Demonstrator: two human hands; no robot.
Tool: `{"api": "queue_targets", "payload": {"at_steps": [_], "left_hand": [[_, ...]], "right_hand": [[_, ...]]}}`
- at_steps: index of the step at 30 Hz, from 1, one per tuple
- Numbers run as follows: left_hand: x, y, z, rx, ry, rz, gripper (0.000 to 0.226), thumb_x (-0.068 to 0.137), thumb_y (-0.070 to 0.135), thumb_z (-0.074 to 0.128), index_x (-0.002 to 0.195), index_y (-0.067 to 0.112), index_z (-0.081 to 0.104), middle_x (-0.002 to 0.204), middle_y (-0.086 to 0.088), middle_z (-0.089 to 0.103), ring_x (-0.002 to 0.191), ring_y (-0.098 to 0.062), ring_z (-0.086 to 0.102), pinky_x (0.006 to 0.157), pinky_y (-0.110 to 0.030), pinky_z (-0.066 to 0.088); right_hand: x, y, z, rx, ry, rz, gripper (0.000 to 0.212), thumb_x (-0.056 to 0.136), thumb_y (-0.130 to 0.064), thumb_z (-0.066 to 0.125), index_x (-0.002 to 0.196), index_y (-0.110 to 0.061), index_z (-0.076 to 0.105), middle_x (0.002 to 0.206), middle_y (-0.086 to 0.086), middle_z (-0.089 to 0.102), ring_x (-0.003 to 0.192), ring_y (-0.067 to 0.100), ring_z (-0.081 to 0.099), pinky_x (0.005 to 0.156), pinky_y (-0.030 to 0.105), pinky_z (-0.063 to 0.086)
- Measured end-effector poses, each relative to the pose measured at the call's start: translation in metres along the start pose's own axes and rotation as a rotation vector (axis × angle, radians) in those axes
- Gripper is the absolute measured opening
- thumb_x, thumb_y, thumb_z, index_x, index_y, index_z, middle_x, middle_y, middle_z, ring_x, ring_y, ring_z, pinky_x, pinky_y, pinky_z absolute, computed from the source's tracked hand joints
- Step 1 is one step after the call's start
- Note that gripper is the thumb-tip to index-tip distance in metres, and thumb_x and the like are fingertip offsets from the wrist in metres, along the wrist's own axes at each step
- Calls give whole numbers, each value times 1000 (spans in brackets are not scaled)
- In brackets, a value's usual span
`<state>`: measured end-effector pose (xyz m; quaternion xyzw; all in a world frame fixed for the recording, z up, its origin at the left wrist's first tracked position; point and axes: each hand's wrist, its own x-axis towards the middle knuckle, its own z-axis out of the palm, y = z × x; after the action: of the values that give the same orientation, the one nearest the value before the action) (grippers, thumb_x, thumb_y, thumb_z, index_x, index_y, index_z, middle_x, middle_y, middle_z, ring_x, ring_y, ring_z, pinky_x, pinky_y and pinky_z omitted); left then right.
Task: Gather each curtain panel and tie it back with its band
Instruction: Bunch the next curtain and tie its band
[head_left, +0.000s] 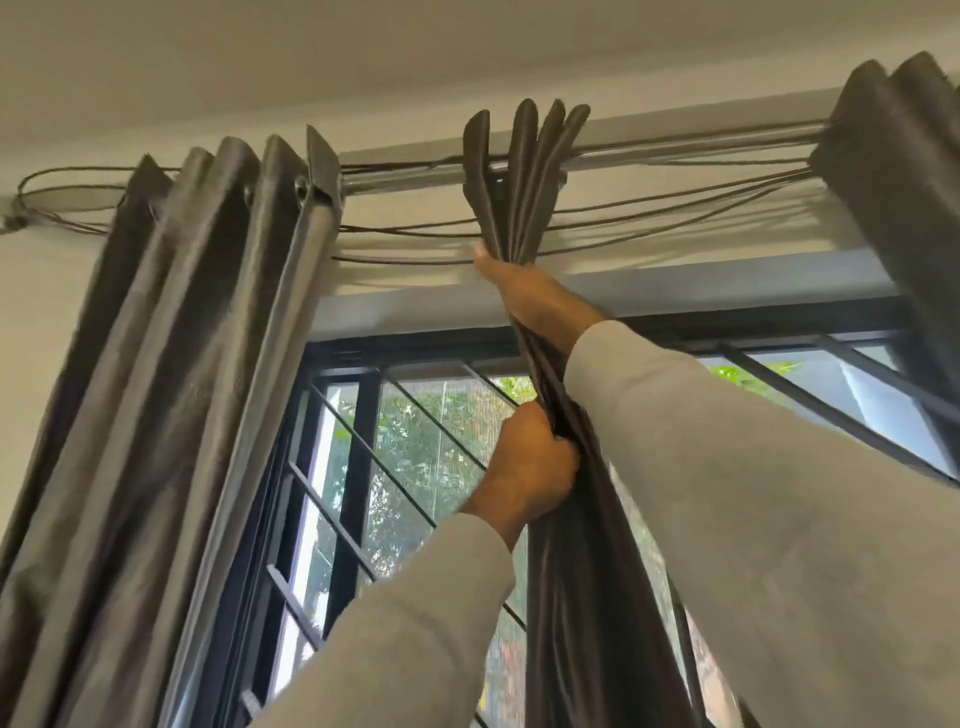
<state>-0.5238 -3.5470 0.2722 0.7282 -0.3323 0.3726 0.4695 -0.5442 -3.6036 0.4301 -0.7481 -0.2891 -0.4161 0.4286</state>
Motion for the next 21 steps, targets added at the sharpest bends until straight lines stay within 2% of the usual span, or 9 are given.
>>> {"api": "queue_targets", "payload": {"at_steps": [3, 6, 8, 9, 11, 14, 17, 19, 21], "left_hand": [[2, -10, -11, 13, -60, 14, 39, 89, 15, 56, 126, 8, 67, 118, -9, 73, 112, -33, 70, 100, -49, 59], [-6, -31, -10, -140, -76, -10, 42, 86, 20, 55, 123, 11, 70, 108, -8, 76, 103, -30, 73, 98, -54, 60], [-24, -41, -2, -227, -115, -18, 36, 100, 22, 54, 133, 15, 68, 111, -3, 74, 106, -27, 71, 102, -55, 58], [-33, -45, 3, -263, -126, -15, 35, 108, 23, 52, 140, 18, 64, 118, -1, 72, 111, -23, 70, 105, -48, 57], [-57, -54, 13, -351, -142, -53, 37, 116, 33, 45, 150, 23, 57, 129, 4, 69, 114, -11, 67, 101, -27, 57], [-99, -67, 28, -577, -142, -229, 58, 108, 60, 38, 137, 20, 69, 121, 0, 79, 107, -12, 74, 100, -30, 60], [-141, -89, 40, -677, -150, -326, 56, 110, 56, 30, 112, 22, 74, 91, 4, 82, 84, -7, 78, 77, -22, 62], [-169, -104, 45, -642, -174, -309, 48, 108, 58, 35, 114, 28, 71, 100, 3, 80, 90, -5, 78, 81, -20, 61], [-198, -129, 48, -560, -185, -229, 46, 102, 66, 57, 128, 29, 66, 118, 1, 77, 110, -8, 76, 93, -25, 60]], "right_hand": [[-23, 8, -17, 27, -28, 14, 93, 91, -87, 44, 150, -15, 56, 130, 7, 66, 117, 27, 66, 113, 44, 50], [-60, 35, -12, 73, -77, 34, 90, 92, -88, 38, 144, -19, 61, 119, 2, 70, 104, 20, 70, 104, 41, 57], [-92, 59, 2, 111, -103, 101, 75, 95, -85, 35, 127, -25, 65, 99, 0, 73, 88, 15, 73, 89, 35, 60], [-105, 70, 9, 131, -113, 134, 73, 95, -85, 34, 122, -25, 66, 94, 0, 74, 85, 15, 73, 88, 35, 59], [-132, 92, 18, 176, -103, 180, 81, 94, -85, 34, 126, -20, 69, 103, 1, 77, 98, 16, 74, 98, 36, 57], [-178, 113, 27, 214, -104, 247, 77, 99, -80, 28, 118, -22, 75, 91, -9, 79, 93, 9, 75, 94, 30, 58], [-230, 138, 44, 234, -92, 327, 69, 101, -75, 30, 128, -29, 74, 105, -9, 77, 96, 6, 74, 96, 27, 58], [-268, 158, 56, 198, -139, 320, 60, 108, -63, 32, 151, -28, 57, 126, -8, 70, 107, 6, 70, 109, 30, 53], [-305, 186, 64, 145, -230, 206, 52, 114, -47, 38, 161, -26, 42, 149, -7, 58, 128, 0, 61, 118, 29, 45]]}}
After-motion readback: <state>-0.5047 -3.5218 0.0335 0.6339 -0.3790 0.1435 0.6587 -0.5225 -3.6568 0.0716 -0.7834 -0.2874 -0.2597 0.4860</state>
